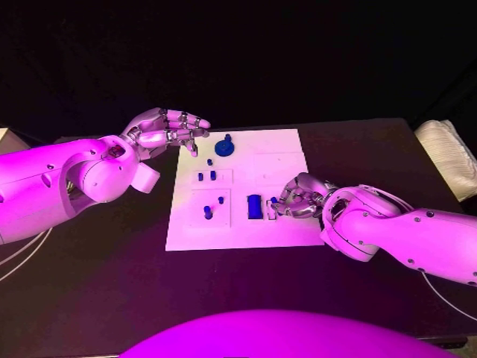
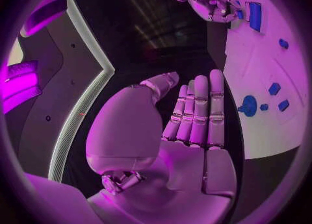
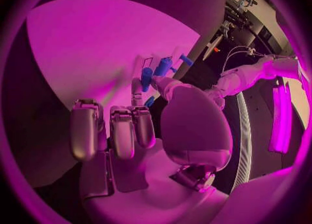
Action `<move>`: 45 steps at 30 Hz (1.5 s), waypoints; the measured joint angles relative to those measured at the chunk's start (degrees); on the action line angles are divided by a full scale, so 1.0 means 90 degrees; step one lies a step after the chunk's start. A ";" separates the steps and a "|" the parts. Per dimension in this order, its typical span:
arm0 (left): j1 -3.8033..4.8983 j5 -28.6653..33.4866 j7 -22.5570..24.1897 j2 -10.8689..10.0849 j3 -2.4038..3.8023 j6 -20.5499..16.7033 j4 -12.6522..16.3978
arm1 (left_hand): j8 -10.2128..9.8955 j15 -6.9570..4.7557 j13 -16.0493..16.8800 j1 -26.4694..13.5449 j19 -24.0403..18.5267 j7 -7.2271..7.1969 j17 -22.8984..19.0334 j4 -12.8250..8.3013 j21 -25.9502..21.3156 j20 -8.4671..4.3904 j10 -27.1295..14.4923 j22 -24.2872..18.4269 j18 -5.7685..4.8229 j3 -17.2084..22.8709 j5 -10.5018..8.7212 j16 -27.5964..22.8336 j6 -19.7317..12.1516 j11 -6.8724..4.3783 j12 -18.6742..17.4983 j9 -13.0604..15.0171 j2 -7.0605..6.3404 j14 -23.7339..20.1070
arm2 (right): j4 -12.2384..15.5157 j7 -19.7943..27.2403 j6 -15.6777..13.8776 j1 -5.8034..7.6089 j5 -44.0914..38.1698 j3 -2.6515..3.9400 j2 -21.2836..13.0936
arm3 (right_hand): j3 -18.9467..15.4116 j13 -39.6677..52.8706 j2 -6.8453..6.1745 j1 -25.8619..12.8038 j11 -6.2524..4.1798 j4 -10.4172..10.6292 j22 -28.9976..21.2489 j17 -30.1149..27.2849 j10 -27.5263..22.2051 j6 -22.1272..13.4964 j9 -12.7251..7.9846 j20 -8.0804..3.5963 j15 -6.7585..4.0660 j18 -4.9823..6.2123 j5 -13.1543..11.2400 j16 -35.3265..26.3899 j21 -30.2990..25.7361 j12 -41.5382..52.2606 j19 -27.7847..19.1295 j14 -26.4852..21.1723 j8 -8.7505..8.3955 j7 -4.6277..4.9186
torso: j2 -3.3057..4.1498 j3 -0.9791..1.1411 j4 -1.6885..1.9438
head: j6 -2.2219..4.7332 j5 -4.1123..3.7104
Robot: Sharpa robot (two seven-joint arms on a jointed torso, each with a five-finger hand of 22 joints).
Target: Assemble the parts on the task board
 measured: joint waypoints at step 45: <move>0.0001 0.0000 -0.0049 0.0008 0.0000 0.0032 -0.0010 | 0.0031 0.0000 -0.0004 0.0000 0.0023 0.0000 -0.0002 0.0017 0.0000 0.0024 -0.0022 -0.0008 0.0001 -0.0017 0.0000 0.0000 0.0000 0.0022 0.0026 0.0002 0.0000 0.0000 | -0.0347 -0.0114 0.0170 -0.0039 -0.0168 0.0001 0.0336 | -0.0062 0.0000 -0.0074 -0.0473 -0.0023 0.0115 0.0000 -0.0002 -0.0024 0.0185 0.0035 0.0001 0.0001 0.0000 -0.0285 -0.0001 0.0058 0.0032 0.0000 0.0000 0.0073 -0.0135 | 0.0005 0.0002 -0.0007 | -0.0055 0.0020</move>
